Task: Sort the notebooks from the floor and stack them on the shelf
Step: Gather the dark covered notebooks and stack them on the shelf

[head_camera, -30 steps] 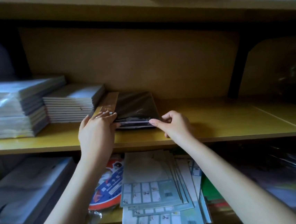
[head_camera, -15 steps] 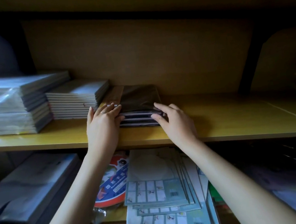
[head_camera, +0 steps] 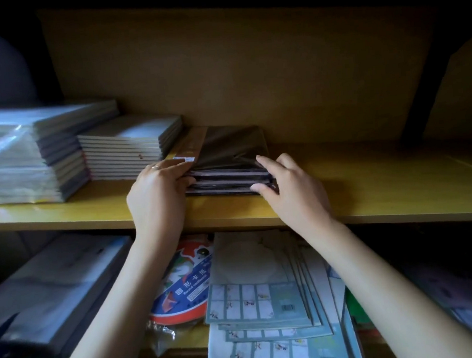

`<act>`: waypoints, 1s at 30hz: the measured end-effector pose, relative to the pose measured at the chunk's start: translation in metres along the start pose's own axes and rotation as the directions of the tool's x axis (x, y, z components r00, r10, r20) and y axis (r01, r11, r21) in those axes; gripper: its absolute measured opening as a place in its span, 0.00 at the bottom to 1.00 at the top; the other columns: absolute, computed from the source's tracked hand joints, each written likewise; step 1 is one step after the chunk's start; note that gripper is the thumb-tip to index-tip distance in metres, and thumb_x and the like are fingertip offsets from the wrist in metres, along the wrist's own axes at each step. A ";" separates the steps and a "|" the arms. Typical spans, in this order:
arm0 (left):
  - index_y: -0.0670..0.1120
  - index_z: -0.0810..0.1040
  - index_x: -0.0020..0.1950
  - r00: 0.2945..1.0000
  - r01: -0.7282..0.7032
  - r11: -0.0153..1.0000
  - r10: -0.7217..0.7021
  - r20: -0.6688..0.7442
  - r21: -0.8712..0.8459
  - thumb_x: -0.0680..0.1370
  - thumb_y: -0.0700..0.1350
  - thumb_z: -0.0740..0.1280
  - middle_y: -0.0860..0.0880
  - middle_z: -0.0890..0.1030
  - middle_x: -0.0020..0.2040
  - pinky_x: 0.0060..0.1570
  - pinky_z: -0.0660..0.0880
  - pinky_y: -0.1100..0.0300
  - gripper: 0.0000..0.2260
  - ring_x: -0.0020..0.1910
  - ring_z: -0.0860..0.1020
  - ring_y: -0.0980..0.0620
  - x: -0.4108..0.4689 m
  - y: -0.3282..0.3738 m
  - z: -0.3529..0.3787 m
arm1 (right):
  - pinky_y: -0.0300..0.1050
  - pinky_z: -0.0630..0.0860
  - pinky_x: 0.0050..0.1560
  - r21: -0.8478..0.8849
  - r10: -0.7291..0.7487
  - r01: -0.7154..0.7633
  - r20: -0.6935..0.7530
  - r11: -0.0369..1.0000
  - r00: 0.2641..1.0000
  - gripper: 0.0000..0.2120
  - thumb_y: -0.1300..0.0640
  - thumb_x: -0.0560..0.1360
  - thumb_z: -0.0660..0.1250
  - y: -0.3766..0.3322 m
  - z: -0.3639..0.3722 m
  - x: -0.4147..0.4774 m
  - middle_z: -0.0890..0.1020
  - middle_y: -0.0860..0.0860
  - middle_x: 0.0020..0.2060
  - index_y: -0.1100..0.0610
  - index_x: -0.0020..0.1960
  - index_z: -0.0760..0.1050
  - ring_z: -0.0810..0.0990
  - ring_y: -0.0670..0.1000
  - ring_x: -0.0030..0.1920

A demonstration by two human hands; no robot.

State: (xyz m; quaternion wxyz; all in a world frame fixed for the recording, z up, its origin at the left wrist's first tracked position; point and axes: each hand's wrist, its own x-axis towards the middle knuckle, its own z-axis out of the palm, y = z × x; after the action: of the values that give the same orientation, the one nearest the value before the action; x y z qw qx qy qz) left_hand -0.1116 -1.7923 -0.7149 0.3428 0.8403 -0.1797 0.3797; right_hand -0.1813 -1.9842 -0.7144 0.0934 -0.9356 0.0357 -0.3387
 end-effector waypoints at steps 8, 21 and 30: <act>0.47 0.79 0.62 0.996 -0.084 0.980 0.075 0.056 0.179 0.76 0.37 0.64 0.44 0.80 0.60 0.66 0.65 0.47 0.16 0.59 0.75 0.41 -0.004 0.007 0.005 | 0.39 0.66 0.37 -0.054 0.100 -0.100 -0.013 0.993 0.995 0.27 0.43 0.76 0.63 -0.006 0.004 0.001 0.73 0.48 0.62 0.43 0.73 0.62 0.78 0.51 0.54; 0.42 0.78 0.53 0.833 -0.546 0.820 0.553 -0.010 -0.175 0.76 0.41 0.62 0.46 0.79 0.53 0.43 0.69 0.59 0.09 0.44 0.77 0.49 -0.061 0.105 -0.003 | 0.32 0.65 0.58 0.009 -0.270 0.273 0.175 0.962 0.947 0.21 0.55 0.75 0.60 0.053 -0.078 -0.153 0.70 0.43 0.58 0.48 0.68 0.65 0.72 0.43 0.55; 0.49 0.78 0.48 0.507 -0.424 0.705 0.705 0.497 -0.568 0.75 0.49 0.57 0.51 0.81 0.42 0.32 0.75 0.55 0.11 0.40 0.80 0.46 -0.196 0.186 0.044 | 0.37 0.68 0.49 -0.189 0.210 -0.145 0.395 0.971 0.894 0.14 0.56 0.72 0.57 0.145 -0.128 -0.378 0.77 0.44 0.50 0.47 0.56 0.71 0.74 0.45 0.48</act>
State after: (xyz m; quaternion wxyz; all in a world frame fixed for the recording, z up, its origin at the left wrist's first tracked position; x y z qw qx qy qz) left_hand -0.3201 -1.9457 -0.8039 0.2576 0.7263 -0.6306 0.0922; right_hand -0.5546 -2.0965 -0.8839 0.0567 -0.9830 0.1265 -0.1200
